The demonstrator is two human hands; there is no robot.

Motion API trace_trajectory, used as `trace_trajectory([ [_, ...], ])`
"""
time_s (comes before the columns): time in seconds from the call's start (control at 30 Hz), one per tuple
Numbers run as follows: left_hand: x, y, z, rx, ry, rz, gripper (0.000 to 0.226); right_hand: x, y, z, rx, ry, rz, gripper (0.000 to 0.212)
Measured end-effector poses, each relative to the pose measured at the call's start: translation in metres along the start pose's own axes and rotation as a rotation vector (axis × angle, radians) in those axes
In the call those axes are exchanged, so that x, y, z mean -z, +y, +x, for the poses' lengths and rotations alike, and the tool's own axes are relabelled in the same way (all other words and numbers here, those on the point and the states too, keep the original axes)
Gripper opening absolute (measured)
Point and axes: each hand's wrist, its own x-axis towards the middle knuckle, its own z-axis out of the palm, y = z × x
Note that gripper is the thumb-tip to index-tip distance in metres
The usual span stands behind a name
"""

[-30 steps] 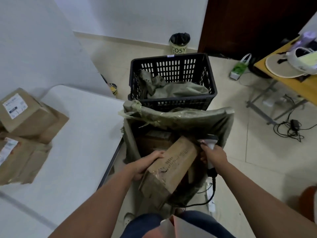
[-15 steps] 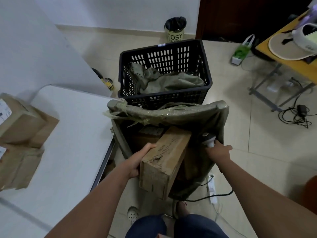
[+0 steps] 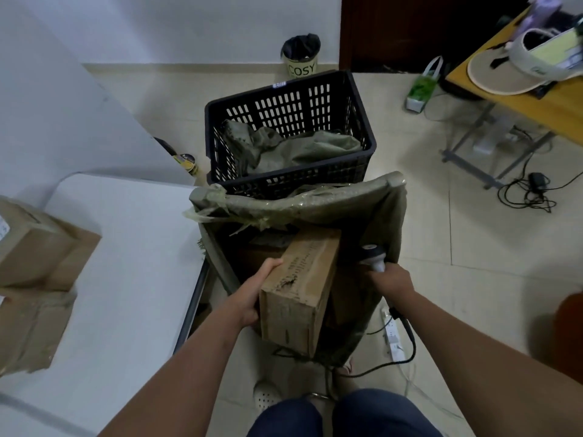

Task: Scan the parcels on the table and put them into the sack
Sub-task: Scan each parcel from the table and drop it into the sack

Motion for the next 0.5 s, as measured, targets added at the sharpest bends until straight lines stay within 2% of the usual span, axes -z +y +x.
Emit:
trace_trajectory([
  [0.2, -0.002, 0.002, -0.005, -0.074, 0.064, 0.105, 0.058, -0.009, 0.002, -0.046, 0.056, 0.083, 0.121, 0.03],
  [0.3, -0.011, -0.004, -0.014, -0.203, 0.086, 0.33, 0.047, -0.011, 0.002, -0.068, 0.098, 0.139, 0.197, 0.023],
  [0.37, -0.015, -0.01, -0.021, -0.342, 0.087, 0.638, 0.04, -0.01, 0.0, -0.081, 0.13, 0.151, 0.246, 0.024],
  [0.47, -0.017, -0.021, -0.016, -0.562, 0.133, 1.329, 0.05, -0.007, -0.006, -0.096, 0.167, 0.162, 0.312, 0.03],
  [0.5, -0.021, -0.026, -0.014, -0.587, 0.164, 1.474, 0.054, -0.006, -0.009, -0.1, 0.177, 0.165, 0.333, 0.03],
])
